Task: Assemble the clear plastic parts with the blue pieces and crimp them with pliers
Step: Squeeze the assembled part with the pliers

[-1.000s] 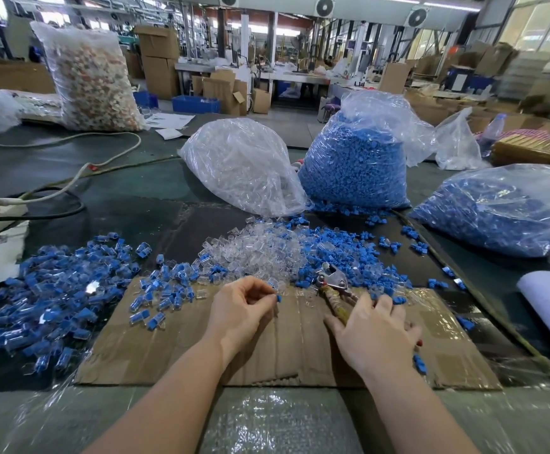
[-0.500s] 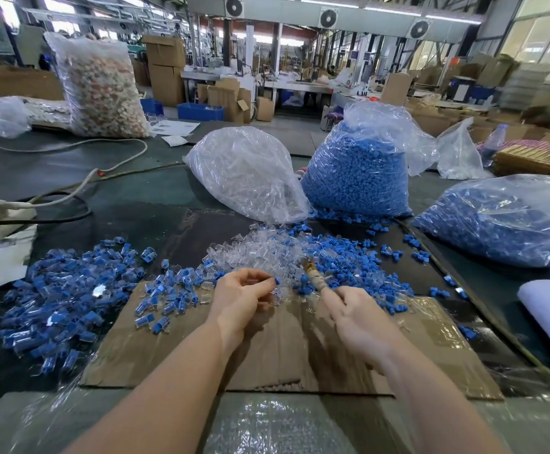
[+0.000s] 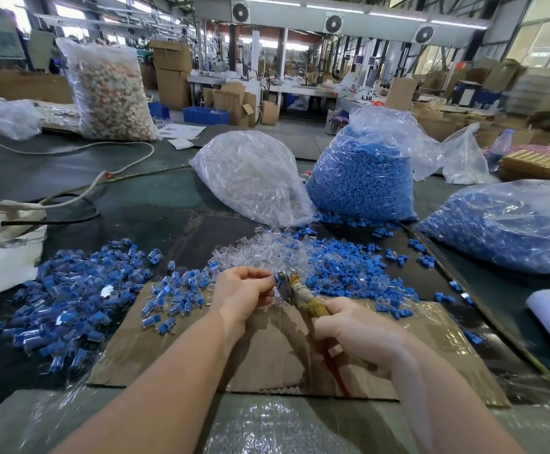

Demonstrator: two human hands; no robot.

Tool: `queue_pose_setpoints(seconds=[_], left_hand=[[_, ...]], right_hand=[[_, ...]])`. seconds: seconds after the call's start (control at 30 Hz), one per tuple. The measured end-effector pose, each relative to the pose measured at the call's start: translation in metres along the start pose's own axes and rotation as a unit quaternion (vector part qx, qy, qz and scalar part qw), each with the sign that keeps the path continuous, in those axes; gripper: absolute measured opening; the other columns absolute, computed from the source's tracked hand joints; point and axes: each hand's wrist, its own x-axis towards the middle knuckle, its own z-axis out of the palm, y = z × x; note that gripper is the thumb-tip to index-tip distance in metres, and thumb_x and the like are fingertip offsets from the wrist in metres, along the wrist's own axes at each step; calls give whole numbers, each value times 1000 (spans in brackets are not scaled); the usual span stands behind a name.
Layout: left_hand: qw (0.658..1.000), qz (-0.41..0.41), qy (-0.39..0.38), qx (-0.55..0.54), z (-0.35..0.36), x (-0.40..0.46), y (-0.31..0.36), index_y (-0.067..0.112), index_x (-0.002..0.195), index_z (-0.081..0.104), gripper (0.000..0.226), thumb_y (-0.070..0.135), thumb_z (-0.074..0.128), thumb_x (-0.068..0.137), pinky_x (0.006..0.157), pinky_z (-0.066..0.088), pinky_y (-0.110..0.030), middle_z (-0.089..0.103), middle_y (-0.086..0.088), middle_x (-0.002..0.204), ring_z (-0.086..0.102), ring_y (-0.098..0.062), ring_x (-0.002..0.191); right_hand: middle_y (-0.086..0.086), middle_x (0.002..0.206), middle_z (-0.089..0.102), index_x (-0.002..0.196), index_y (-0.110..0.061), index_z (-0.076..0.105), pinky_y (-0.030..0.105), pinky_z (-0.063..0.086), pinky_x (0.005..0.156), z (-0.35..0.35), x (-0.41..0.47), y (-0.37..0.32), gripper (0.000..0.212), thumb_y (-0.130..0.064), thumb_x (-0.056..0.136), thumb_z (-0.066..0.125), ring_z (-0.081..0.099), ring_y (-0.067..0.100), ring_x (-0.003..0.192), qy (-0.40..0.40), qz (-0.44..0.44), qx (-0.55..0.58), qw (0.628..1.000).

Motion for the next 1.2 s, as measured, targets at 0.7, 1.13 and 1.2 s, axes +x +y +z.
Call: queue_pose_setpoints(seconds=[0.7, 1.13, 1.2], left_hand=[[999, 4, 16, 45, -1, 3, 0, 1, 77, 65, 10, -8, 64, 80, 49, 51, -20, 64, -10, 61, 61, -13, 48], [998, 38, 43, 36, 4, -4, 1, 4, 78, 65, 9, -4, 65, 82, 50, 51, -18, 64, -10, 69, 60, -14, 56], [985, 83, 80, 132, -5, -4, 3, 6, 83, 67, 4, 2, 65, 83, 58, 52, -22, 65, -5, 71, 60, -12, 61]], right_hand=[[5, 76, 52, 83, -14, 48, 12, 29, 34, -2, -11, -13, 11, -4, 86, 45, 46, 7, 48, -22, -12, -53, 998], [0, 74, 53, 87, -19, 54, 15, 34, 42, 9, -3, -4, 11, -9, 85, 52, 47, 5, 48, 64, -60, -79, 993], [5, 92, 58, 105, -17, 57, 16, 40, 48, 10, 0, 1, 27, -8, 80, 58, 56, 6, 60, 96, -57, -68, 991]])
